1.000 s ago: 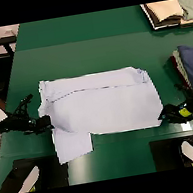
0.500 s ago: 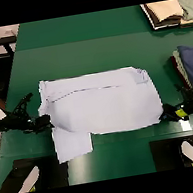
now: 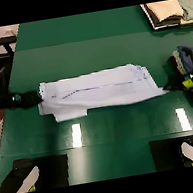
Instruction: Fold the shirts.
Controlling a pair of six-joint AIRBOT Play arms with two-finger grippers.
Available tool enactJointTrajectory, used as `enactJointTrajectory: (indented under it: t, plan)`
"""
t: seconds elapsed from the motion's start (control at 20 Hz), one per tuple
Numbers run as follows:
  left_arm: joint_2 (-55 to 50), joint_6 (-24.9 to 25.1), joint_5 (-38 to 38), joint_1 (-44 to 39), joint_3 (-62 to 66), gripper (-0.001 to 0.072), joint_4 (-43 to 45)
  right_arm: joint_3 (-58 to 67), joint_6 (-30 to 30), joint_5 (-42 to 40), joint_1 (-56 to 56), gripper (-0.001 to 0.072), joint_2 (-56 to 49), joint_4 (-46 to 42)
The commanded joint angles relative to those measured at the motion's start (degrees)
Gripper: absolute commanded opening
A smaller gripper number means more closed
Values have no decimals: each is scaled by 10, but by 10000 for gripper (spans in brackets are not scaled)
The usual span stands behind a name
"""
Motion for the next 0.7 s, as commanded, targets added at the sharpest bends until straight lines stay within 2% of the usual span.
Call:
enactJointTrajectory:
  t: [0.0, 0.35, 0.65]
  plan:
    - [-71, 10, 37, 0, 65, 20, 8, 97, 2, -38, 43, 16, -86, -1]
    - [-243, 33, 140, 0, 125, 22, 15, 269, 3, -61, 70, 16, -274, 4]
    - [-275, 49, 215, 0, 128, 30, 15, 389, 2, -57, 70, 25, -378, 24]
